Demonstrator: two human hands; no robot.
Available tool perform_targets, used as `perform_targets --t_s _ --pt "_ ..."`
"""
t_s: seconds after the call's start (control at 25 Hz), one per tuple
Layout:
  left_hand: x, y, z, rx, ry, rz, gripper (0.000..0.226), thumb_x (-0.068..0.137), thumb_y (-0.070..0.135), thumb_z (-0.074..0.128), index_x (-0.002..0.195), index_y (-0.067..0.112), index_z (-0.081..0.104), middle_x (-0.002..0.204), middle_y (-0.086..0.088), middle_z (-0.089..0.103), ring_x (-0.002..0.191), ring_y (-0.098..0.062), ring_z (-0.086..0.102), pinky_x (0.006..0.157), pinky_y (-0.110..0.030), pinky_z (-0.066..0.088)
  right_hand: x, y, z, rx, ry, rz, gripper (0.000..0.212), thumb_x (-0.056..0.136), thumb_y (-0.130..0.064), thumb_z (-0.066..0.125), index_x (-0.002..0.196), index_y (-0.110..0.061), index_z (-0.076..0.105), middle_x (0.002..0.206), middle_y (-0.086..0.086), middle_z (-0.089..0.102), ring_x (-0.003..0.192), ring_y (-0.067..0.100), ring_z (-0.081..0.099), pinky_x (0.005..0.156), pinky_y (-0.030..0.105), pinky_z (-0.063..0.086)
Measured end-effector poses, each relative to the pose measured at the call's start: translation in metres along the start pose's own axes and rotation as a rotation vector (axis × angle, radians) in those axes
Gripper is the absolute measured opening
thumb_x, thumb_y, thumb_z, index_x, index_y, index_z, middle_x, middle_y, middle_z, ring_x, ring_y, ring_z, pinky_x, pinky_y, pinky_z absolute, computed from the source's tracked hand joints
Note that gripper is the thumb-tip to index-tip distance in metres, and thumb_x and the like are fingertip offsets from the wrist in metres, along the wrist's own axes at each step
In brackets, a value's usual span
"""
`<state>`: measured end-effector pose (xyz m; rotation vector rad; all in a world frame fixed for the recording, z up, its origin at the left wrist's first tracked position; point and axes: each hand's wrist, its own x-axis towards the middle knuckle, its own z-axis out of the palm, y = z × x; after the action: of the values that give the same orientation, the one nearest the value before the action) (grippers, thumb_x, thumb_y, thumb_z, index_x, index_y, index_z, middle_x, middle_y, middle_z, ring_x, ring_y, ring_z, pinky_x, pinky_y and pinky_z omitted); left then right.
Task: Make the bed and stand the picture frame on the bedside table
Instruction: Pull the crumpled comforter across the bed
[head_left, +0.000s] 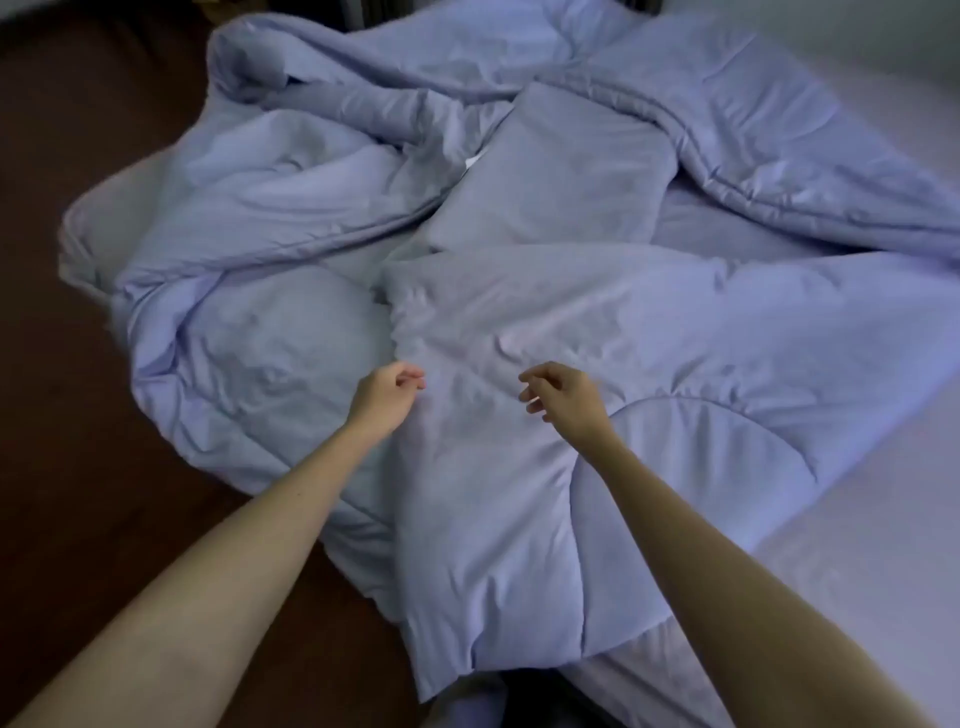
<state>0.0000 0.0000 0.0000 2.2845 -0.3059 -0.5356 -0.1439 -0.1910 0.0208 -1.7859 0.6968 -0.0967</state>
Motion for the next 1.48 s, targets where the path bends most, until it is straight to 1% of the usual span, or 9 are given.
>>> perform_targets --t_s 0.16,0.32,0.52,0.68,0.8,1.08,1.2,1.4,1.48 --pt "0.007 -0.012 0.014 0.012 0.208 -0.101 0.034 0.088 0.014 0.05 0.122 0.011 0.055 0.127 -0.01 0.059 0.111 -0.03 0.058 0.092 -0.032 0.045 0.009 0.015 0.017 -0.006 -0.006 0.029 0.02 0.089 -0.013 0.049 0.098 -0.018 0.066 0.082 -0.001 0.07 0.065 0.011 0.064 0.06 0.017 0.046" --pt "0.011 -0.023 0.034 -0.129 0.109 -0.295 0.057 0.088 0.029 0.057 0.137 0.008 0.036 0.136 -0.014 0.051 0.119 -0.033 0.053 0.09 -0.032 0.042 0.019 0.036 0.032 -0.057 0.003 0.072 0.025 0.087 -0.015 0.052 0.11 -0.018 0.062 0.092 0.001 0.065 0.083 0.025 0.067 0.075 0.032 0.052" --pt "0.013 -0.037 0.045 -0.186 0.045 -0.327 0.085 0.076 0.053 0.063 0.14 0.006 0.034 0.14 -0.014 0.05 0.126 -0.031 0.051 0.103 -0.039 0.043 0.018 0.065 0.039 -0.179 0.026 0.109 0.032 0.086 -0.012 0.055 0.117 -0.014 0.061 0.111 0.001 0.063 0.096 0.014 0.058 0.086 0.02 0.04" --pt "-0.014 -0.005 0.05 -0.448 0.009 -0.088 0.057 0.064 0.041 0.075 0.111 0.014 0.058 0.106 -0.002 0.069 0.102 -0.02 0.067 0.086 -0.031 0.053 0.019 0.048 0.027 0.013 0.116 0.112 0.027 0.087 -0.02 0.054 0.113 -0.022 0.062 0.099 -0.003 0.062 0.083 0.015 0.059 0.078 0.032 0.047" --pt "-0.055 0.027 0.053 -0.489 -0.153 0.154 0.065 0.062 0.037 0.073 0.121 0.015 0.056 0.111 0.0 0.069 0.101 -0.011 0.066 0.087 -0.026 0.052 0.025 0.017 -0.003 0.225 0.287 0.05 0.029 0.082 -0.036 0.052 0.11 -0.029 0.058 0.103 -0.004 0.061 0.089 0.015 0.061 0.08 0.036 0.052" --pt "-0.158 0.049 0.105 0.142 -0.555 0.885 0.046 0.068 0.044 0.044 0.112 0.031 0.042 0.088 -0.013 0.073 0.079 -0.039 0.068 0.061 -0.034 0.051 -0.026 -0.017 -0.114 0.683 0.16 0.1 0.087 0.069 -0.07 0.059 0.137 -0.017 0.049 0.136 0.0 0.056 0.122 0.013 0.055 0.107 0.028 0.04" --pt "-0.194 0.052 0.131 0.222 -0.759 1.177 0.029 0.069 0.042 0.043 0.093 0.026 0.039 0.08 -0.012 0.072 0.07 -0.034 0.069 0.053 -0.034 0.054 -0.08 0.006 -0.158 0.474 0.249 0.24 0.117 0.045 -0.069 0.077 0.144 -0.021 0.034 0.13 0.001 0.057 0.11 0.017 0.062 0.1 0.035 0.047" --pt "-0.254 0.05 0.195 0.388 -1.108 1.317 0.041 0.087 0.048 0.044 0.103 0.013 0.057 0.101 -0.016 0.069 0.096 -0.034 0.066 0.083 -0.041 0.054 -0.174 0.073 -0.206 -0.093 0.554 0.49 0.031 0.072 -0.01 0.068 0.103 -0.007 0.063 0.089 0.01 0.061 0.087 0.023 0.058 0.067 0.029 0.046" --pt "-0.25 0.061 0.227 0.329 -0.954 1.499 0.03 0.089 0.037 0.047 0.09 0.013 0.066 0.086 -0.014 0.071 0.078 -0.033 0.067 0.065 -0.033 0.051 -0.23 0.105 -0.237 -0.102 0.748 0.573 0.021 0.074 -0.011 0.062 0.095 -0.012 0.064 0.089 0.013 0.063 0.085 0.028 0.058 0.07 0.032 0.044"
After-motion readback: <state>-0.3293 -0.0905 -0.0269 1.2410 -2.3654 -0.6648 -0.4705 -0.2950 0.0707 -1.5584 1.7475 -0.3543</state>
